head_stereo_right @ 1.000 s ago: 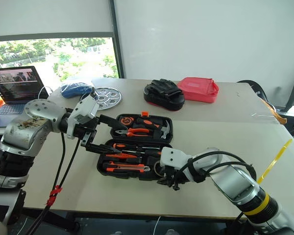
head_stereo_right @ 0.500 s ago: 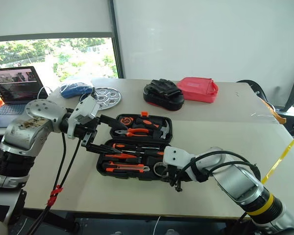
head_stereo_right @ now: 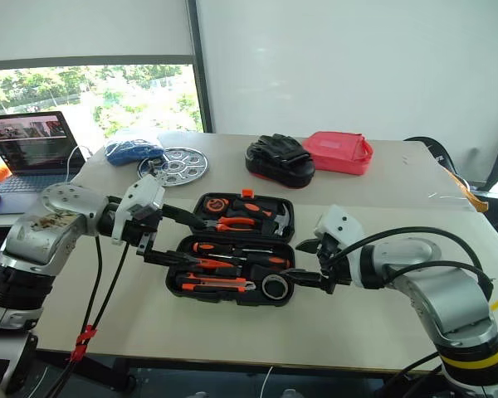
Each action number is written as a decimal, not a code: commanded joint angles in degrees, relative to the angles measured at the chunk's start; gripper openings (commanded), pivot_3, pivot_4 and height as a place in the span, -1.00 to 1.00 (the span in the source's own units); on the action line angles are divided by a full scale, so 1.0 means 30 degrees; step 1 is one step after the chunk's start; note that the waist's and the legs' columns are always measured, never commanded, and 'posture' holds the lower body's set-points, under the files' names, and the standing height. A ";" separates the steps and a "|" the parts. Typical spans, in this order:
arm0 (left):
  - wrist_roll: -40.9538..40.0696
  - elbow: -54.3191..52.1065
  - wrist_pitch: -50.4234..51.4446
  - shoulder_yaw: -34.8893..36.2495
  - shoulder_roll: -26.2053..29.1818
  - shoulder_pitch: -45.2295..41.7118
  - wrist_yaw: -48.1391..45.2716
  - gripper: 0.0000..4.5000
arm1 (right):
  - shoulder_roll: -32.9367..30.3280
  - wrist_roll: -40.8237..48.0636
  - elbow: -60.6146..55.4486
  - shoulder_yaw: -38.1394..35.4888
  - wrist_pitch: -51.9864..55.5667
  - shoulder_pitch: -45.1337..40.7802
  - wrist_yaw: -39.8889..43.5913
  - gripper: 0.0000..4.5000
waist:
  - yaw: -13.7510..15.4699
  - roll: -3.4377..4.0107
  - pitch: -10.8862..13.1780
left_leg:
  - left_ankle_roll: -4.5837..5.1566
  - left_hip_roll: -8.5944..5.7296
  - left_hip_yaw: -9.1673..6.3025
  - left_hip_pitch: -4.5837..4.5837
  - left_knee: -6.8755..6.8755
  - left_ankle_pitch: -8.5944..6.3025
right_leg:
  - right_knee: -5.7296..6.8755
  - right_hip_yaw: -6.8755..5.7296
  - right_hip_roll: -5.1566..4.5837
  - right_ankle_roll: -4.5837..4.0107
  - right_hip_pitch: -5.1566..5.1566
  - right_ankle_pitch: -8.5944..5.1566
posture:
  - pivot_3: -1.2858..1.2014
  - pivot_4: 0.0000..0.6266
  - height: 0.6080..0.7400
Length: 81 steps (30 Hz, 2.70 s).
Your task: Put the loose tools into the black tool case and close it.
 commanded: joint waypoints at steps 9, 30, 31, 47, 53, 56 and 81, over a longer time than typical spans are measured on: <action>0.3100 0.3958 -0.1503 0.0880 0.0701 0.2060 0.3825 -0.68 | 0.0145 -0.1417 0.1756 -0.0029 -0.2127 0.1837 -0.2440 -0.93 | -0.0071 -0.0003 -0.0001 | 0.0001 0.0001 0.0006 0.0006 -0.0009 0.0000 | 0.0001 0.0004 0.0000 -0.0004 0.0001 0.0000 | 0.03 -0.52 1.00; 0.4940 0.2410 -0.0388 -0.0735 -0.0899 0.3547 0.5195 -0.96 | 0.1996 -0.4329 0.5753 0.4366 -0.5809 -0.0131 -0.2234 -1.00 | -0.0024 -0.0003 0.0000 | 0.0000 0.0002 0.0010 -0.0011 -0.0011 -0.0001 | 0.0002 0.0004 -0.0002 -0.0006 -0.0016 0.0005 | 0.03 -0.52 1.00; 0.4933 0.2307 -0.0332 -0.0772 -0.0910 0.3593 0.5153 -0.96 | 0.2039 -0.4372 0.5778 0.4423 -0.5810 -0.0206 -0.2218 -1.00 | -0.0023 -0.0004 -0.0001 | 0.0000 0.0000 0.0010 -0.0013 -0.0011 0.0000 | 0.0001 0.0004 -0.0004 -0.0005 -0.0016 0.0005 | 0.03 -0.52 1.00; 0.3391 -0.1651 0.0539 -0.0803 -0.0661 0.5732 0.3307 -0.96 | 0.1301 -0.4069 0.3892 0.4638 -0.5365 0.0665 -0.0942 -1.00 | -0.0003 -0.0003 -0.0001 | 0.0004 0.0001 0.0011 -0.0018 -0.0027 -0.0006 | -0.0028 0.0002 -0.0013 -0.0003 -0.0016 0.0004 | 0.03 -0.52 1.00; 0.2808 -0.2909 0.1065 -0.0675 -0.0152 0.6492 0.2510 -0.96 | 0.0675 -0.3514 0.2314 0.4425 -0.4936 0.1701 -0.0534 -1.00 | -0.0018 -0.0003 0.0000 | 0.0005 0.0004 0.0011 -0.0018 -0.0029 -0.0006 | -0.0030 0.0002 -0.0010 -0.0003 -0.0016 0.0003 | 0.03 -0.52 1.00; 0.3163 -0.2930 0.0717 -0.0718 0.0159 0.6844 0.2413 -0.96 | 0.0314 -0.3154 0.1280 0.4301 -0.4652 0.2388 -0.0220 -1.00 | -0.0008 -0.0003 0.0000 | 0.0005 0.0004 0.0011 -0.0015 -0.0029 -0.0006 | -0.0031 0.0003 -0.0009 -0.0003 -0.0017 0.0002 | 0.03 -0.52 1.00; 0.4085 -0.2098 -0.0158 0.0178 0.2252 0.8834 0.2599 -0.96 | -0.1655 -0.3462 -0.0963 0.3082 -0.5265 0.6029 0.0486 -1.00 | -0.0031 -0.0005 -0.0001 | 0.0005 0.0010 0.0015 0.0013 -0.0026 -0.0007 | -0.0033 0.0003 -0.0006 0.0000 0.0006 -0.0002 | 0.03 -0.52 1.00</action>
